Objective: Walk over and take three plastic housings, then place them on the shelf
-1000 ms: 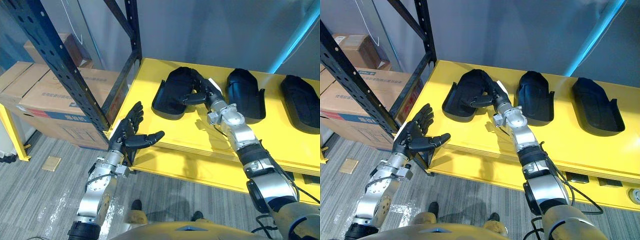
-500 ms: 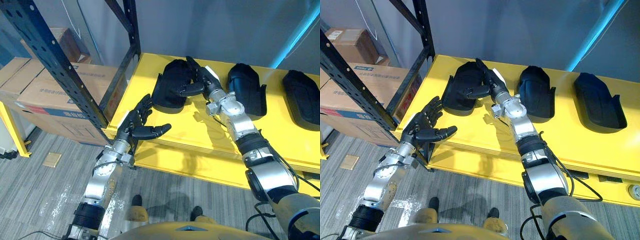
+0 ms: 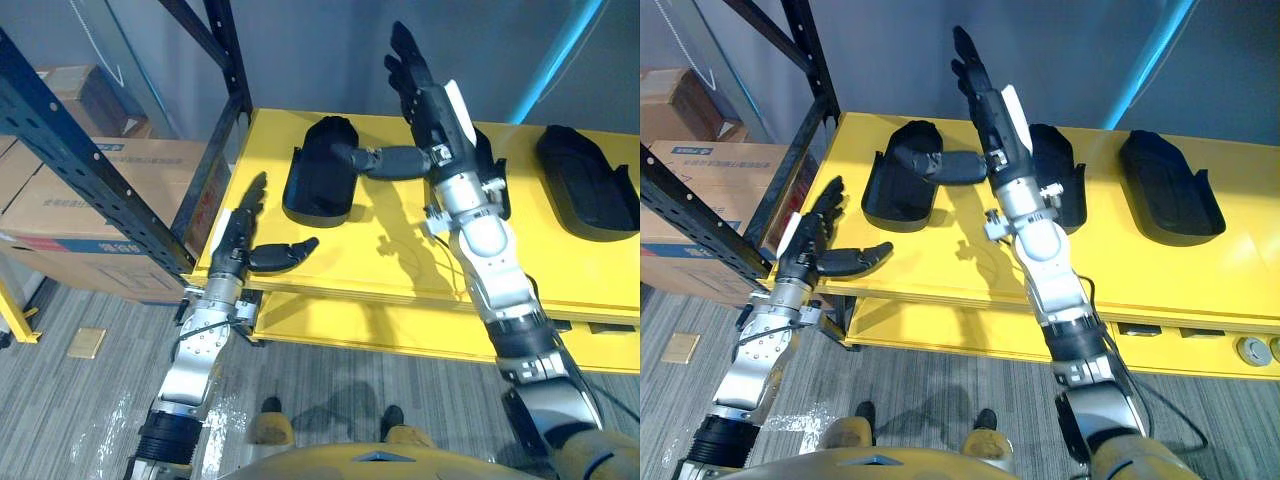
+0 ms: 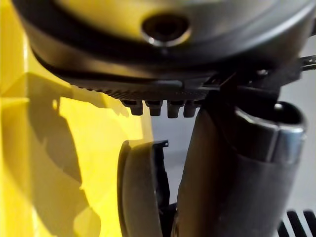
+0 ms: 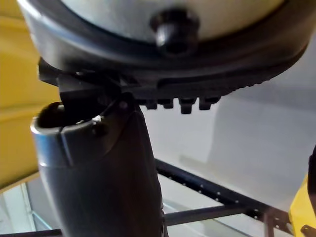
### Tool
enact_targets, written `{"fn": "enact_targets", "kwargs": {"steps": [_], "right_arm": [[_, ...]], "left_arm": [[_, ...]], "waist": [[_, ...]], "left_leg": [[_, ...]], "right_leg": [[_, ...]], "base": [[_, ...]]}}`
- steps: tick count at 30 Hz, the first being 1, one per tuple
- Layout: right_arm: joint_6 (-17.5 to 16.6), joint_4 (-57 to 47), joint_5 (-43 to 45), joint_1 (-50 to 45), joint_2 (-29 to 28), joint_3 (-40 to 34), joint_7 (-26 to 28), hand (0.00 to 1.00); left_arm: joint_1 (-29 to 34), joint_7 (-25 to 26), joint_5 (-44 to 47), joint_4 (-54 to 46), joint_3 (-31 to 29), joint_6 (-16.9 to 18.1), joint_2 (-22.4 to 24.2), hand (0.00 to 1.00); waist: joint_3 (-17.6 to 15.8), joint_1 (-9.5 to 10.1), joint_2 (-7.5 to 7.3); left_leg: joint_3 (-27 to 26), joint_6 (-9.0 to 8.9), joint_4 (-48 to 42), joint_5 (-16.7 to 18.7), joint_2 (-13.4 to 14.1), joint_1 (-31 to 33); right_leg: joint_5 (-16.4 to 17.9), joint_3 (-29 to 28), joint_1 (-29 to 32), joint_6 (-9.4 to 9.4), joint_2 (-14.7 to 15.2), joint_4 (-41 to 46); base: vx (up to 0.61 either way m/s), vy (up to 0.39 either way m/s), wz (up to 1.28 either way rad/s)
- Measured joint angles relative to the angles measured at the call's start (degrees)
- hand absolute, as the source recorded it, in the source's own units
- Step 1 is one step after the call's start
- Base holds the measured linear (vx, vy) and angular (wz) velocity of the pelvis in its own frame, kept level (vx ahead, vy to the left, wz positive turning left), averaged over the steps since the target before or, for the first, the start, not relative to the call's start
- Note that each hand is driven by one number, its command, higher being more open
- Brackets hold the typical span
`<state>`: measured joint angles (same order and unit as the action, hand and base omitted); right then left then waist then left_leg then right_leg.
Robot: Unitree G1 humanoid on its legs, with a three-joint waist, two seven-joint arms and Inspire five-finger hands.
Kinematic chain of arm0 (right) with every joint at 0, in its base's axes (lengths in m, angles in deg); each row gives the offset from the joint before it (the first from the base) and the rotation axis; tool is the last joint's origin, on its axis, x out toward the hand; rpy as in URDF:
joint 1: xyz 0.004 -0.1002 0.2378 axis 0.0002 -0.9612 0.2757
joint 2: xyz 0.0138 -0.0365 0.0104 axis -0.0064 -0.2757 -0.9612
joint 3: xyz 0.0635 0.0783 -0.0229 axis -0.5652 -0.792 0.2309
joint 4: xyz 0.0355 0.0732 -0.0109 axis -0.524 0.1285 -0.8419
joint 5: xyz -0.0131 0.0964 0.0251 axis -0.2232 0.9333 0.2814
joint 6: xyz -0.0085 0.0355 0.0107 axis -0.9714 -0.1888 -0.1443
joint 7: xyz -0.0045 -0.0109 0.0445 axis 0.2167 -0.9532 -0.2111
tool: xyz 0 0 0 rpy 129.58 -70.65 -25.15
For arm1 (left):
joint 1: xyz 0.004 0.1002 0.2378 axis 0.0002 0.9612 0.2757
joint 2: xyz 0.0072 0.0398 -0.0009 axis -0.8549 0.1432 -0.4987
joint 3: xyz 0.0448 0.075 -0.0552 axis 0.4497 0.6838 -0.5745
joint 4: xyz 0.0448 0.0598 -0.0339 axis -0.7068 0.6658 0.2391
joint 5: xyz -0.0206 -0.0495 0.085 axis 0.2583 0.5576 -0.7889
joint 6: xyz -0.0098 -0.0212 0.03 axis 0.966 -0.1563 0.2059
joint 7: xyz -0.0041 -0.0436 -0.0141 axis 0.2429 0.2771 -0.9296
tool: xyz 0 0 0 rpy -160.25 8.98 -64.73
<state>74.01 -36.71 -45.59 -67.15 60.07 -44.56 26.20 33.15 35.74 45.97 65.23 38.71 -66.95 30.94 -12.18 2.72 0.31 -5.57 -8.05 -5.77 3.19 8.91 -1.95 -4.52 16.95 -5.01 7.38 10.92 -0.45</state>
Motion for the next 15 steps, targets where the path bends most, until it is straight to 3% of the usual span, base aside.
{"fn": "enact_targets", "kwargs": {"steps": [6, 15], "right_arm": [[0.0, -7.5, 0.1, -14.0, -1.0, -3.7, 1.1, 1.0], [-1.6, -17.7, 1.2, -24.1, -5.0, -8.3, -0.3, 1.0]], "left_arm": [[5.5, 0.9, 0.4, -4.1, -2.5, 0.7, 0.2, 1.0], [7.8, -1.7, 6.1, -7.3, -0.2, 0.9, 3.3, 1.0]], "waist": [[0.0, -1.17, -0.04], [0.1, -2.98, -0.23]], "left_leg": [[-2.3, -0.07, 0.0, 0.6, 0.4, -0.4], [-5.0, -0.29, -0.1, 1.1, 0.8, -0.7]], "right_leg": [[0.1, -1.9, 1.3, -0.09, -0.2, 0.1], [0.1, -4.8, 3.1, -0.08, -0.7, 0.4]], "base": [[0.0, 0.009, -0.18], [0.01, 0.004, -0.15]]}}
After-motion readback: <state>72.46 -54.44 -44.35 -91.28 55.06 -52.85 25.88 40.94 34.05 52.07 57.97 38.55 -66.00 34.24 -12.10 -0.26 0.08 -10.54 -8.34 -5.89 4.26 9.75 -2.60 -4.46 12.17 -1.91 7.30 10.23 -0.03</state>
